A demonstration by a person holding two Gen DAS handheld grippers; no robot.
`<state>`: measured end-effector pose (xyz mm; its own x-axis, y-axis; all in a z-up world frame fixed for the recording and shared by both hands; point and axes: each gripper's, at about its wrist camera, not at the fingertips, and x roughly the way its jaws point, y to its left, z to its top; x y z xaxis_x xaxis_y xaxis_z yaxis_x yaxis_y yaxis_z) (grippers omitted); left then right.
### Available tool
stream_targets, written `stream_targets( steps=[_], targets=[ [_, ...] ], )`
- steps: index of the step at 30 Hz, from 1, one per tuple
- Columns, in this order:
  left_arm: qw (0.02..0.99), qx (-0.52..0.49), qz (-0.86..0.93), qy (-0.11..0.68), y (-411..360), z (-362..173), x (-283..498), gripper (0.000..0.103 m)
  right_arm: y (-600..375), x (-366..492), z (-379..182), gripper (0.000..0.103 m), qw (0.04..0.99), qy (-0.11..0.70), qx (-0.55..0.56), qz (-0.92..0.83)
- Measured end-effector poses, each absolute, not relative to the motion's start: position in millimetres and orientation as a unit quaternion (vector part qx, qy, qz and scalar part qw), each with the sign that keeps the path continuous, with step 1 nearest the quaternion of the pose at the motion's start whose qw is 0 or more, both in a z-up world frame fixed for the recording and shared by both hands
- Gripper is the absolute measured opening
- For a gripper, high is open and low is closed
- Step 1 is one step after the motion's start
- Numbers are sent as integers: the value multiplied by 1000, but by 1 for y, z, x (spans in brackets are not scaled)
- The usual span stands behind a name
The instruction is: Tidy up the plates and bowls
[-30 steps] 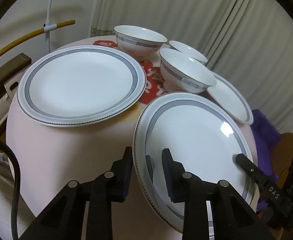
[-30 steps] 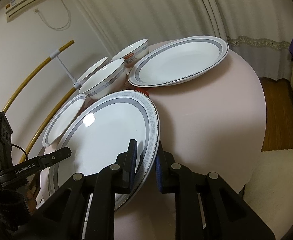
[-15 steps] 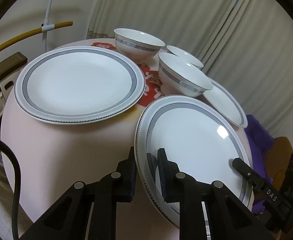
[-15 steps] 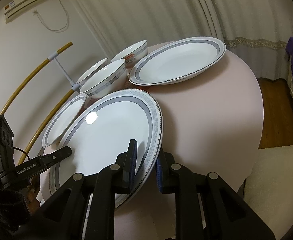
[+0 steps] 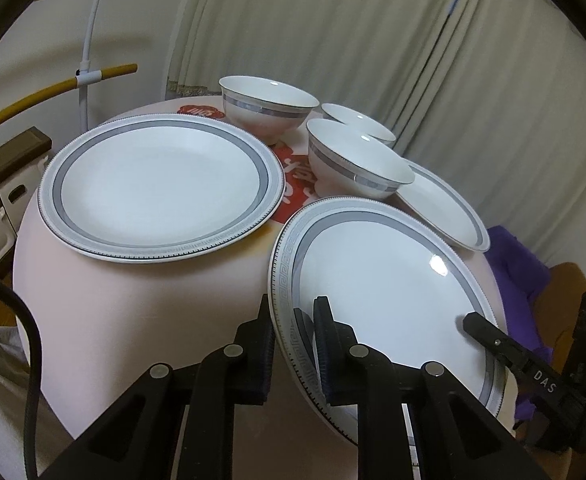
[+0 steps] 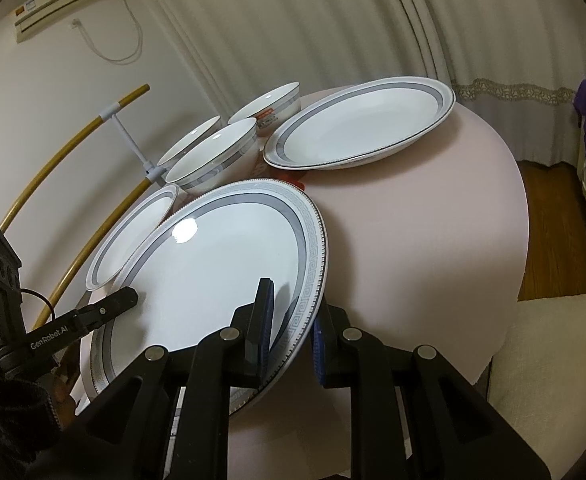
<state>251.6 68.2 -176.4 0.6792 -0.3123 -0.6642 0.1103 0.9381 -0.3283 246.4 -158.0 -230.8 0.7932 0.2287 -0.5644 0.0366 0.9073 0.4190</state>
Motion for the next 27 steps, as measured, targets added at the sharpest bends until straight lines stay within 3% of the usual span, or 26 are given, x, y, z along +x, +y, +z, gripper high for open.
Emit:
stream_targets(
  steps=[14, 27],
  targets=[
    [922, -125, -131, 343, 80, -146, 222, 13, -152, 229, -211, 18, 931, 301, 196, 59],
    [940, -158, -66, 296, 158, -123, 201, 13, -109, 266, -199, 18, 937, 290, 149, 122]
  ],
)
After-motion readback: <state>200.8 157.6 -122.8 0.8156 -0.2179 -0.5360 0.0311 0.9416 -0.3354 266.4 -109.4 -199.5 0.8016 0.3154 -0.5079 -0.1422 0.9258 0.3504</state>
